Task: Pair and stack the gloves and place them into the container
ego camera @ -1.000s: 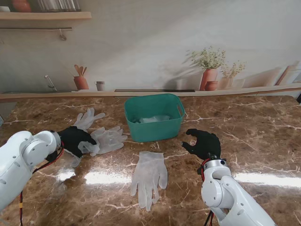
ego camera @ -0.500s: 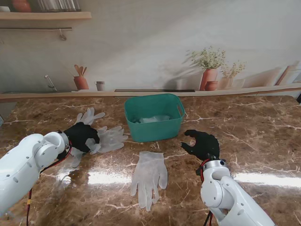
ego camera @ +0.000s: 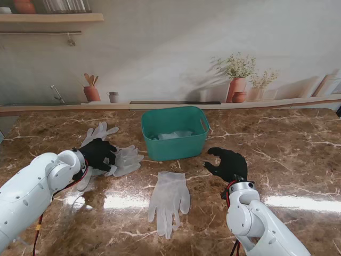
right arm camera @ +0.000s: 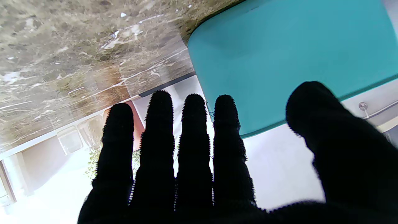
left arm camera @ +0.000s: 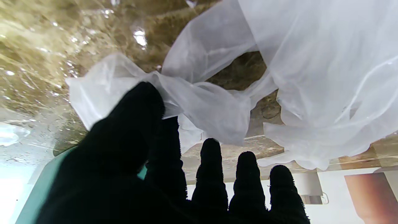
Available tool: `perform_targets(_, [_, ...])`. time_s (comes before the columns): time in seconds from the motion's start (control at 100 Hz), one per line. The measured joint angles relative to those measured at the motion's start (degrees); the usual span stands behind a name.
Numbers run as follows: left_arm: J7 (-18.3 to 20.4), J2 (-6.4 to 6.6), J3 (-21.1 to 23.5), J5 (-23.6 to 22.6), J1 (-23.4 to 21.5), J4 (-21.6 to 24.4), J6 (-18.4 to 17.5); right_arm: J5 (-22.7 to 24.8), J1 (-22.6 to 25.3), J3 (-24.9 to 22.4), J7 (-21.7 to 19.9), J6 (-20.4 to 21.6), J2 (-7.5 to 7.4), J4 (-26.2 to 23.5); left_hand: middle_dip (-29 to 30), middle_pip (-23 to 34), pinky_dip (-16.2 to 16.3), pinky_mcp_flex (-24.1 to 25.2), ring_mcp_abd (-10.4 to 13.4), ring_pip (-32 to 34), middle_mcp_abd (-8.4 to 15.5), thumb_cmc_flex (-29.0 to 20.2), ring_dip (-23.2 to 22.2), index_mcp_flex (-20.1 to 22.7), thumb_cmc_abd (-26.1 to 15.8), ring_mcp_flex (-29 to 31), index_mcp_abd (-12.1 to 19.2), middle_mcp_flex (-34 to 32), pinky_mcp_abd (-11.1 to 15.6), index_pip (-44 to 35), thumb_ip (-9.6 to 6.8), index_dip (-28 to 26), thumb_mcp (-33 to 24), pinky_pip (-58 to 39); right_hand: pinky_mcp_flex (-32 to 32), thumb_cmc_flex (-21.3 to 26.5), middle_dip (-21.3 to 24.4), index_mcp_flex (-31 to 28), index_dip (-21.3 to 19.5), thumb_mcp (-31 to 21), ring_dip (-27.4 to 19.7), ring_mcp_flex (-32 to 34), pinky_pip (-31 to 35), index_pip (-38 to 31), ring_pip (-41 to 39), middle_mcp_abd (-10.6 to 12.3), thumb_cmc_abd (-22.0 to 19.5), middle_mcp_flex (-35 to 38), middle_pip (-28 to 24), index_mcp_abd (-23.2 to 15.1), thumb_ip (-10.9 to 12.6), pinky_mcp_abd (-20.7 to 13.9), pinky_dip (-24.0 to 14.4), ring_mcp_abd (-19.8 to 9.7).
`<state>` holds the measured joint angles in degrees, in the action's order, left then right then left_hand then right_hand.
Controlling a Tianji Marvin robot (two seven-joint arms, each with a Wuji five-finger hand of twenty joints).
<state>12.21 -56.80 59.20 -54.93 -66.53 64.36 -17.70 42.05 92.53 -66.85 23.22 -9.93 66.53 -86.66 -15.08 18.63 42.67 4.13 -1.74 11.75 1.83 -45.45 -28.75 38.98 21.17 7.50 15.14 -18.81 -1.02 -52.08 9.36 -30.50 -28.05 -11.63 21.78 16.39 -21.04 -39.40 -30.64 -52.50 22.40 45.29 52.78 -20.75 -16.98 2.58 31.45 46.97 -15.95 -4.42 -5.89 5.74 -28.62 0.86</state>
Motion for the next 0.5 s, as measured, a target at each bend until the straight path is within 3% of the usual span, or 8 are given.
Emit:
perform_targets(0.14, [4.8, -0.45, 3.7, 3.6, -1.8, 2.0, 0.0, -0.4, 0.2, 0.0, 0.0, 0.3, 0.02, -0.2, 0.0, 0.0, -0.7, -0.1, 0.6, 0.0, 0.3, -4.9, 0.0, 0.0, -5.6, 0.0, -0.8, 0.0, 0.3, 1.6, 0.53, -2.7, 10.4, 0.0, 0.0, -0.1, 0.0, 0.0, 0.0, 0.0, 0.0, 0.0, 0.0, 0.0, 0.0, 0.0, -0.5, 0.0, 0.0, -0.4, 0.0, 0.0, 0.0, 0.0])
perform_targets(0.3, [4.5, -0.55, 7.6, 3.5, -5.3, 6.7, 0.4, -0.3, 0.7, 0.0, 0.0, 0.6, 0.03, -0.6, -0.1, 0.0, -0.7, -0.1, 1.0, 0.0, 0.6, -9.7, -0.4, 0.0, -9.5, 0.0, -1.6, -1.9, 0.8, 2.8, 0.54, -6.3, 20.3, 0.0, 0.0, -0.1, 0.0, 0.0, 0.0, 0.0, 0.0, 0.0, 0.0, 0.0, 0.0, 0.0, -0.6, 0.0, 0.0, -0.5, 0.0, 0.0, 0.0, 0.0])
perform_targets(0.35, [5.2, -0.68, 9.4, 4.6, -6.8, 8.9, 0.9, -0.1, 0.8, 0.0, 0.0, 0.8, 0.01, -0.8, -0.6, 0.0, -0.9, -0.1, 1.0, 0.0, 0.6, -13.3, -0.6, 0.0, -11.6, 0.1, -2.1, -2.3, 0.8, 3.0, -1.27, -8.5, 27.2, 0.0, 0.0, -0.1, 0.0, 0.0, 0.0, 0.0, 0.0, 0.0, 0.0, 0.0, 0.0, 0.0, -0.6, 0.1, 0.0, -0.5, 0.0, 0.0, 0.0, 0.0])
perform_targets(0.5, [8.0, -0.84, 13.2, 10.0, -11.0, 15.8, 3.5, 1.5, 1.8, 0.1, 0.3, 1.9, -0.15, -2.1, -3.2, 0.1, -1.2, -0.1, 1.0, 1.5, 0.2, -14.0, -2.3, 0.0, -12.5, 0.8, -2.3, -6.3, 0.8, 3.0, -1.89, -12.8, 29.4, 0.0, 0.6, -0.1, 0.0, 0.0, 0.0, 0.0, 0.0, 0.0, -0.1, 0.0, -0.1, 0.0, -0.6, 1.5, 0.1, -0.5, 0.0, 0.0, 0.0, 0.0])
